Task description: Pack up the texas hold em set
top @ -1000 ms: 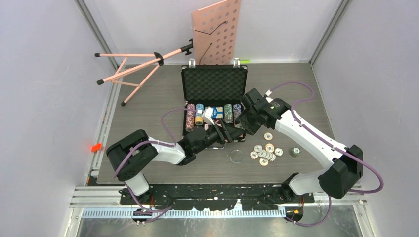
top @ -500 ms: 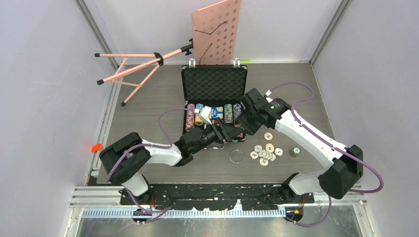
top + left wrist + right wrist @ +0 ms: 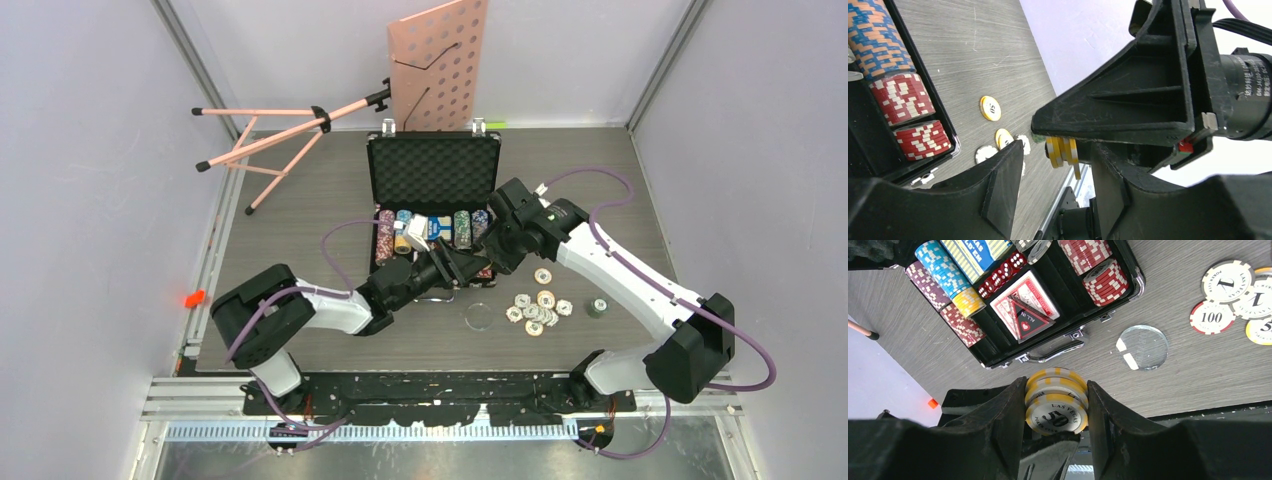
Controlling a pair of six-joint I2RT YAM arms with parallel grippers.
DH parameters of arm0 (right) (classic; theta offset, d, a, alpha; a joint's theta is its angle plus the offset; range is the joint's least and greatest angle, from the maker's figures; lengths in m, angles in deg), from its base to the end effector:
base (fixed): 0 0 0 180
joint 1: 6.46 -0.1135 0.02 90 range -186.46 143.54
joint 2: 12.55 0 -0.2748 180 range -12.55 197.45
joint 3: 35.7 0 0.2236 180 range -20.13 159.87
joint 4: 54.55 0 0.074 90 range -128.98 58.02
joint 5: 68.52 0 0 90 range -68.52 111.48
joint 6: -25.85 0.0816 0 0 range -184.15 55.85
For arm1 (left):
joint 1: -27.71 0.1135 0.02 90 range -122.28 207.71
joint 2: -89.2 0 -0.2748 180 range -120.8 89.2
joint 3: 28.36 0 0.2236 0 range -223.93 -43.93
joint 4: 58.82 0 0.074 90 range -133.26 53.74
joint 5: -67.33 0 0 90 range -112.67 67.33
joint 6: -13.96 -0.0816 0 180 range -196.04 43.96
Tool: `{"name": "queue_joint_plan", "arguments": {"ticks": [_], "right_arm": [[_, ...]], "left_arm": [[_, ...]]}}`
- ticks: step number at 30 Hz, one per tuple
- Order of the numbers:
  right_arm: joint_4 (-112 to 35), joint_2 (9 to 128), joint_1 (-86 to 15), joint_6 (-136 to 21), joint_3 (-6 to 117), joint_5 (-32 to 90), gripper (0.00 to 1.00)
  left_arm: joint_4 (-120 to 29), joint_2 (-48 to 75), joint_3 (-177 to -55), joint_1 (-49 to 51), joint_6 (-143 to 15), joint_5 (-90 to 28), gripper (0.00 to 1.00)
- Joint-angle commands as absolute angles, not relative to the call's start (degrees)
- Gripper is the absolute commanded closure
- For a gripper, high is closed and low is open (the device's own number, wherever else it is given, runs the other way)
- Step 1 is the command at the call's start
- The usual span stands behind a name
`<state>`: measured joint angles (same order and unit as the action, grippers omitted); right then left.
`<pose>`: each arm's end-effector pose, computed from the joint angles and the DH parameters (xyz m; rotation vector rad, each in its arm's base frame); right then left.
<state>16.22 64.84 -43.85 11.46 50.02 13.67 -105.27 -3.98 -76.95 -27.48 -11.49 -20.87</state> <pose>0.2077 0.1448 0.2768 0.9365 2.5633 0.4552 0.2019 -0.2859 0.2360 -0.1744 1.7759 -1.5800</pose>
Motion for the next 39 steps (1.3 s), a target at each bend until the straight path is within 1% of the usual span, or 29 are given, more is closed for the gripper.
{"name": "queue_joint_plan", "arguments": {"ticks": [1,7,9,12,13,14,15,17,18,19,20,21,22,23,25,27,30,33,34,35,37,39], "right_arm": [[14.25,62.67,-43.81,13.36,49.92,14.54,0.93],[13.38,62.24,-43.81,14.48,48.83,15.52,0.93],[12.33,61.96,-43.81,15.19,47.96,16.57,0.94],[11.54,61.51,-43.81,15.89,46.90,16.93,0.93],[11.58,61.25,-43.81,15.86,46.87,16.57,0.93],[11.61,60.99,-43.81,15.73,46.85,16.39,0.93],[11.66,60.87,-43.79,15.65,46.85,16.17,0.93],[11.07,60.44,-43.81,15.10,46.73,16.19,0.87],[10.73,60.13,-43.70,14.68,46.73,16.16,0.78],[10.66,60.00,-43.58,14.42,46.75,15.93,0.72],[10.54,59.58,-43.14,13.65,46.80,15.76,0.57],[10.57,59.33,-42.73,13.25,46.83,15.35,0.48],[10.86,58.71,-41.85,12.48,46.84,15.08,0.34],[10.95,58.32,-41.38,11.65,46.73,14.81,0.25],[11.13,57.06,-39.51,10.23,46.53,14.43,0.19],[11.78,55.15,-37.44,8.65,46.36,13.98,0.17],[13.32,53.49,-34.22,6.48,45.86,13.27,0.15],[14.66,51.83,-32.55,2.86,44.93,12.20,0.15],[14.87,51.50,-32.47,2.23,44.26,11.23,0.15],[15.04,50.88,-32.34,0.89,43.84,10.57,0.15],[14.97,50.00,-32.16,-0.75,42.27,10.25,0.15],[13.69,49.24,-32.05,-2.25,40.76,11.54,0.15]], "left_arm": [[-110.27,-5.36,-79.38,-26.87,-11.15,-18.25,0.46],[-111.37,-6.61,-80.96,-26.78,-11.50,-17.98,0.51],[-111.72,-6.89,-81.43,-26.78,-11.61,-18.20,0.56],[-112.41,-7.36,-81.74,-26.70,-12.56,-19.36,0.78],[-112.35,-7.32,-81.73,-26.69,-12.78,-19.55,0.88],[-112.32,-7.30,-81.61,-26.69,-13.05,-19.71,0.96],[-112.26,-7.37,-81.49,-26.57,-13.24,-19.90,1.00],[-111.63,-7.11,-81.07,-26.18,-13.52,-20.65,1.00],[-111.17,-6.94,-80.76,-25.83,-13.66,-21.36,1.00],[-110.96,-6.84,-80.43,-25.44,-13.79,-22.11,1.00],[-110.92,-6.61,-80.12,-25.01,-14.08,-23.25,1.00],[-110.77,-6.41,-79.72,-24.30,-14.32,-24.80,1.00],[-110.45,-6.00,-79.47,-23.72,-14.67,-26.23,1.00],[-109.54,-5.47,-79.22,-23.10,-15.36,-27.65,1.00],[-106.69,-3.89,-78.68,-21.78,-17.21,-30.57,1.00],[-101.92,-1.62,-78.60,-20.10,-19.45,-33.68,1.00],[-90.64,3.62,-79.71,-17.48,-24.26,-38.20,1.00],[-70.08,9.41,-84.48,-15.13,-34.21,-40.15,1.00],[-62.48,10.97,-86.94,-15.02,-39.02,-39.29,1.00],[-51.69,12.30,-89.54,-15.00,-43.37,-37.73,1.00],[-38.17,13.75,-94.59,-14.79,-51.78,-33.81,1.00],[-28.31,14.03,-98.95,-14.09,-58.37,-30.43,1.00]]}}
